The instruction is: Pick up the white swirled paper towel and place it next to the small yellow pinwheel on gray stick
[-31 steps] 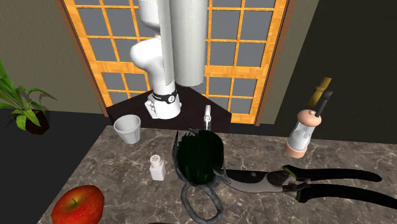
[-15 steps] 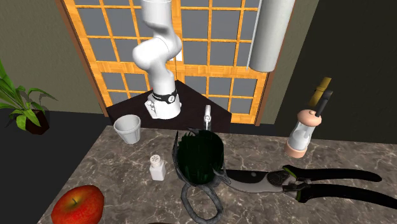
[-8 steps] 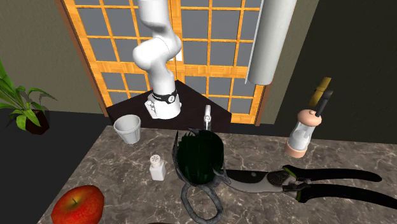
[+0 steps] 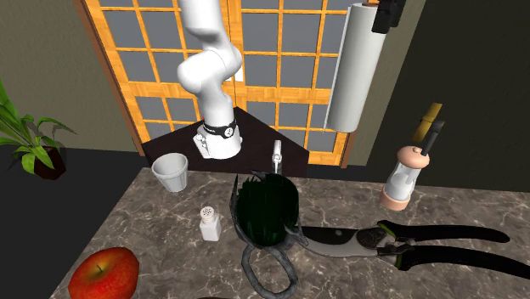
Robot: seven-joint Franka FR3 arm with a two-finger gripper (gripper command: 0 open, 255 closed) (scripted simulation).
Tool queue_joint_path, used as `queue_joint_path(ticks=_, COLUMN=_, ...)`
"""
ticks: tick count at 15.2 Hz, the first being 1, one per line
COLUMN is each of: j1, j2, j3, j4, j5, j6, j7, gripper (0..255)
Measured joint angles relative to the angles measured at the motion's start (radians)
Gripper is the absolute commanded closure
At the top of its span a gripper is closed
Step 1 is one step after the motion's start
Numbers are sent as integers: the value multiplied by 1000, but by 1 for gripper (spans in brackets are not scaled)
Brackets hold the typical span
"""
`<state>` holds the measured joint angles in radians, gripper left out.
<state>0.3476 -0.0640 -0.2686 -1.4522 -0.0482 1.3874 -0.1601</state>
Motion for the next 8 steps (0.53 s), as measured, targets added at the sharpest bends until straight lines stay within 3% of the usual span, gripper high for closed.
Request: queue_joint_path(ticks=8, j1=2, j2=-53, j3=4, j4=-171, j5=-13, j6=120, j7=12, gripper=255)
